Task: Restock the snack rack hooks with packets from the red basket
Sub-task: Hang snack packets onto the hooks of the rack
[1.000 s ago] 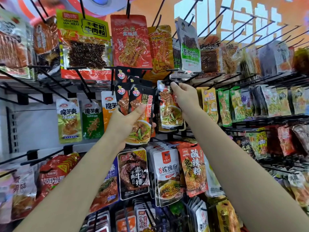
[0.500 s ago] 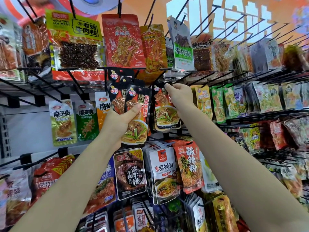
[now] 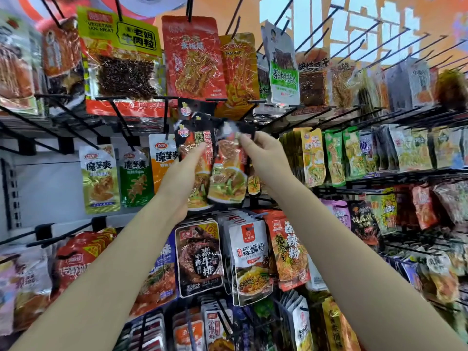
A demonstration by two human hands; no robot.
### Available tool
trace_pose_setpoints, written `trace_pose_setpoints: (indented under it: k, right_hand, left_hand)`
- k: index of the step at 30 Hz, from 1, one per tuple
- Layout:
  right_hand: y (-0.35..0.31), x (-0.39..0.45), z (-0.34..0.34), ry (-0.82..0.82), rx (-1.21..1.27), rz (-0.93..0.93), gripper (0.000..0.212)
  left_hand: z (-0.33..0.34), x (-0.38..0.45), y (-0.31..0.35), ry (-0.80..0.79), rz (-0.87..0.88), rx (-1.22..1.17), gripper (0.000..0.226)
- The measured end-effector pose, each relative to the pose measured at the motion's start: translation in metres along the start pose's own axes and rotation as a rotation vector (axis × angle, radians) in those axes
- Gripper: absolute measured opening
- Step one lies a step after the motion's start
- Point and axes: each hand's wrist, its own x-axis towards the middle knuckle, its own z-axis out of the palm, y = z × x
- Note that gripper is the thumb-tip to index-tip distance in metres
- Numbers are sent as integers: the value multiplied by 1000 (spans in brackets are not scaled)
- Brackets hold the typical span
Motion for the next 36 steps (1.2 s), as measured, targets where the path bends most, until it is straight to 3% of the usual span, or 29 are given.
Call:
trace_pose_setpoints:
  k: [1, 2, 4, 5, 8, 12, 14, 16, 19, 22, 23, 24, 27, 29, 32, 36]
  right_hand:
    - [1, 5, -4, 43, 20, 33, 33]
    - [1, 10, -8, 72, 19, 61, 38]
    - [0, 17, -14, 104, -23, 91, 42]
    - [-1, 19, -15, 123, -40, 96, 45]
    - [2, 28, -17, 163, -34, 106, 48]
    - [8, 34, -18, 184, -37, 102, 48]
    - [11, 36, -18, 175, -62, 108, 44]
    - [15, 38, -17, 240, -121, 89, 25]
    - [10, 29, -20, 363, -173, -78, 23]
    - [-4, 8, -14, 89, -64, -100, 41]
    - [-9, 1, -10, -28, -64, -84, 44]
    - [-11, -3, -6, -108, -80, -84, 44]
    - [-6, -5, -2, -142, -78, -116, 45]
    - [-2, -3, -4, -129, -40, -100, 43]
    - [5, 0, -9, -74, 26, -53, 19]
    - [13, 8, -16, 77, 81, 23, 21]
  left_hand:
    - [-4, 1, 0, 20, -11, 8, 83]
    - [-6, 1, 1, 30, -10, 2, 75]
    - [-9, 3, 0, 17, 30, -32, 29]
    - [-9, 4, -1, 26, 36, -32, 20]
    - [-11, 4, -4, 42, 72, -6, 35]
    - [-8, 1, -4, 24, 90, 12, 18]
    - [-7, -1, -3, 28, 91, 29, 38]
    - [-7, 1, -3, 46, 87, 32, 52]
    - [-4, -4, 1, 63, 91, 15, 66]
    - [0, -8, 5, 90, 89, 26, 108]
    - [1, -6, 3, 76, 97, 31, 102]
    - [4, -6, 2, 69, 102, 39, 81]
    - [9, -7, 0, 25, 101, 75, 21]
    - [8, -5, -3, 8, 97, 71, 13]
    - [4, -7, -3, 19, 70, 20, 24]
    - [-3, -7, -5, 62, 75, -33, 93]
